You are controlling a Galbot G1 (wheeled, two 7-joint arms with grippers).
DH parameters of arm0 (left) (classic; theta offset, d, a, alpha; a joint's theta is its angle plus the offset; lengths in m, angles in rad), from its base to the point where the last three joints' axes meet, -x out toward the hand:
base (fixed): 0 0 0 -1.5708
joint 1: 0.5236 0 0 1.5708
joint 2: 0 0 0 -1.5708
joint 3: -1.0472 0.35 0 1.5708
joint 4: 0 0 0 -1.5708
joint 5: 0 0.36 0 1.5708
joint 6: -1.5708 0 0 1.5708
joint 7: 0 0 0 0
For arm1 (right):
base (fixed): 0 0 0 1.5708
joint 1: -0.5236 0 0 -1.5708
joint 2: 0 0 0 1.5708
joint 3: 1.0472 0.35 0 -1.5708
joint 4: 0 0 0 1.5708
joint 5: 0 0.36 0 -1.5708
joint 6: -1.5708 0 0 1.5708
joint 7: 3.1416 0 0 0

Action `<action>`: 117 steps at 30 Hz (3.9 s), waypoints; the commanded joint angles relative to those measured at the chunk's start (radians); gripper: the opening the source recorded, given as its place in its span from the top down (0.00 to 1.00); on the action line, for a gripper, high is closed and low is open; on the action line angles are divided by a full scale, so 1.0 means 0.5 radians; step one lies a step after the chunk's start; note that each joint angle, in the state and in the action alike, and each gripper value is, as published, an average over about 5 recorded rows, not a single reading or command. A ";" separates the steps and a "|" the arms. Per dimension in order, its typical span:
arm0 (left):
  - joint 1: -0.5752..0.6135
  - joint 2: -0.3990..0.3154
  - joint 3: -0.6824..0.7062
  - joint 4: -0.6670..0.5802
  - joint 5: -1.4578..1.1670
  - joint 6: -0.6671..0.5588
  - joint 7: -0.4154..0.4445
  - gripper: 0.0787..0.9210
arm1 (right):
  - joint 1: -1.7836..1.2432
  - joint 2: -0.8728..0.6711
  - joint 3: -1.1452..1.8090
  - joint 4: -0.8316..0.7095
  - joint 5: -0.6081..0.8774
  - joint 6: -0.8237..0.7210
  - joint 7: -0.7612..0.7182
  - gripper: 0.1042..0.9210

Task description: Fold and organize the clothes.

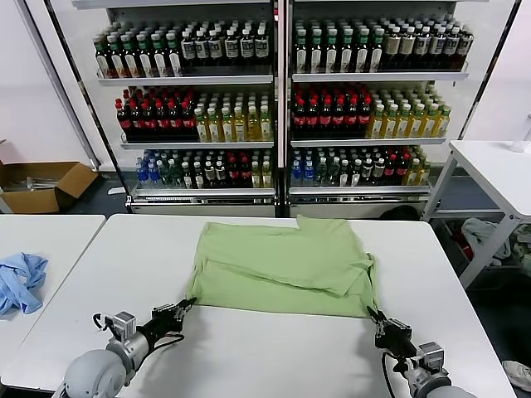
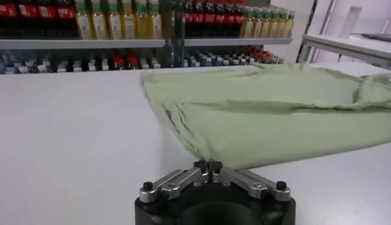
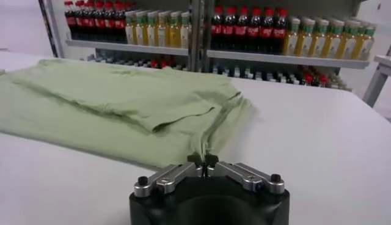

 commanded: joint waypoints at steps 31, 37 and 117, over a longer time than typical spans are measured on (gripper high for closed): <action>0.650 -0.034 -0.731 -0.752 0.138 0.235 0.044 0.58 | -0.213 -0.152 0.352 0.399 0.457 0.065 -0.115 0.50; 0.333 0.106 -0.576 -0.513 0.033 0.107 0.123 0.37 | 0.301 -0.316 0.214 0.183 0.445 -0.189 -0.100 0.29; -1.302 0.167 0.726 1.056 -0.145 -0.048 0.331 0.75 | 2.306 0.111 -1.171 -1.846 0.276 -0.263 -0.331 0.92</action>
